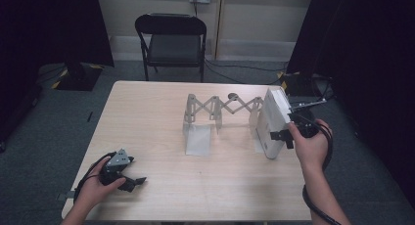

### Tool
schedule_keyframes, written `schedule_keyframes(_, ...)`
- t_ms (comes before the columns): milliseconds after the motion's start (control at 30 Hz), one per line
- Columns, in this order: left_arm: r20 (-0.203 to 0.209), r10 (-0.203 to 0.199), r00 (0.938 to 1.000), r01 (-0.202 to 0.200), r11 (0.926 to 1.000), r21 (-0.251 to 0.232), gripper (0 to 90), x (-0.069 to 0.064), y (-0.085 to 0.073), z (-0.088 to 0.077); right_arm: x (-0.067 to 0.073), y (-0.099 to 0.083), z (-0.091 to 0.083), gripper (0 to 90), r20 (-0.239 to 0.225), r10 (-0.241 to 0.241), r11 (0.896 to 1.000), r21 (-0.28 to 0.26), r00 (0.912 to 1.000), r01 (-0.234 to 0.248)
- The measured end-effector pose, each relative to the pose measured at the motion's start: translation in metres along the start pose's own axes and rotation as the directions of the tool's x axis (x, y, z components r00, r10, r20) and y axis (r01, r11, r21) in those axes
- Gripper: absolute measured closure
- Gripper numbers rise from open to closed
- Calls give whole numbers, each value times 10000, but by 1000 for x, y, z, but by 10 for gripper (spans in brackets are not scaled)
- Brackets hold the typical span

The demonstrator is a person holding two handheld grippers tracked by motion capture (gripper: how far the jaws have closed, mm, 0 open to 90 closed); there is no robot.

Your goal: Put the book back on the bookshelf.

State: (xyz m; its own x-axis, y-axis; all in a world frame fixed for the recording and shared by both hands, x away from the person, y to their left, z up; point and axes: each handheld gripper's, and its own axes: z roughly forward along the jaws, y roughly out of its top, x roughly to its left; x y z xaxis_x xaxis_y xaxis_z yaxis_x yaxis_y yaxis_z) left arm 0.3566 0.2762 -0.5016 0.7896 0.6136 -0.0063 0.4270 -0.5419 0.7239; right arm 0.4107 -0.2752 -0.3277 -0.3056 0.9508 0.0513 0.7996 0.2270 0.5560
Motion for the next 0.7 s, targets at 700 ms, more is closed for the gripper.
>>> schedule_keyframes(700,1,5,10000,-5,10000,-4,53,0,0,0,4,-31,7,152,-674,-217,9998,35,9975,220)
